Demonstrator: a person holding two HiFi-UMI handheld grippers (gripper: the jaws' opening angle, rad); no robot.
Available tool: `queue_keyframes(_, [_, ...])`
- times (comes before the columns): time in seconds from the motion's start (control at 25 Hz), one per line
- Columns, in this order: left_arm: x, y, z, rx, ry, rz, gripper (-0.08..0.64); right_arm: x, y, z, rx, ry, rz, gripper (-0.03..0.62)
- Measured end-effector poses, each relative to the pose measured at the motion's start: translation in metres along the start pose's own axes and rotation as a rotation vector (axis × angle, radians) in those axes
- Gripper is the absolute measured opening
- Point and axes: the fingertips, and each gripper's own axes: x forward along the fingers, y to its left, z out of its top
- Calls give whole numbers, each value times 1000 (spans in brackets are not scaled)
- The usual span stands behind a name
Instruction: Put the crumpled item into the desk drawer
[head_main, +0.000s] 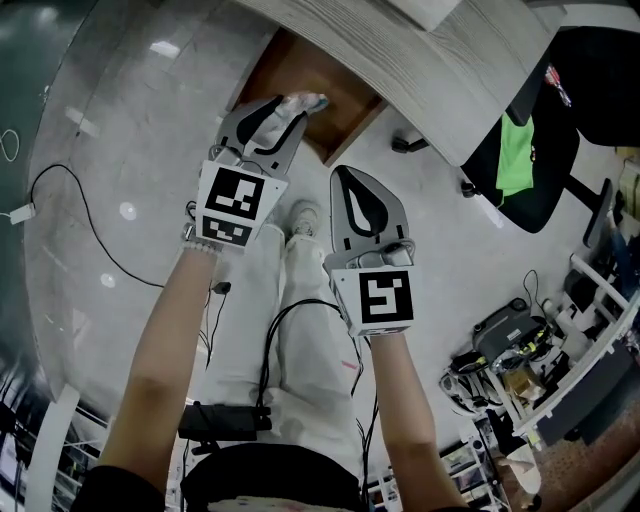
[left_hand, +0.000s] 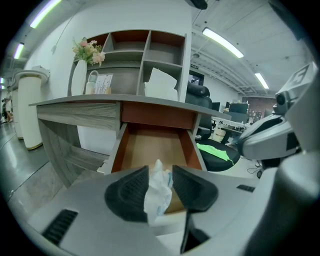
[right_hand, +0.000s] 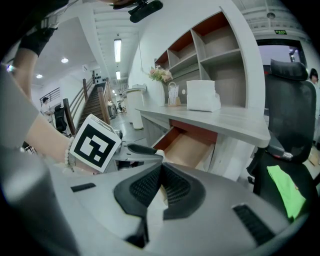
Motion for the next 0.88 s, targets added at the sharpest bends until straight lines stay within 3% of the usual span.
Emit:
queue_keyframes(0.44, [-21,-1,6,-3,-7,19,179,-3,-2,5,-12,-10,-20,5])
queue_keyframes(0.72, [-50,-8,28,30,-32,40,43,-13,-2,24,-20,-42,-36,4])
queue_keyframes(0.88, [-73,-19,46,51,-42,34,17,-24,-1,43,-28,-68,-52,5])
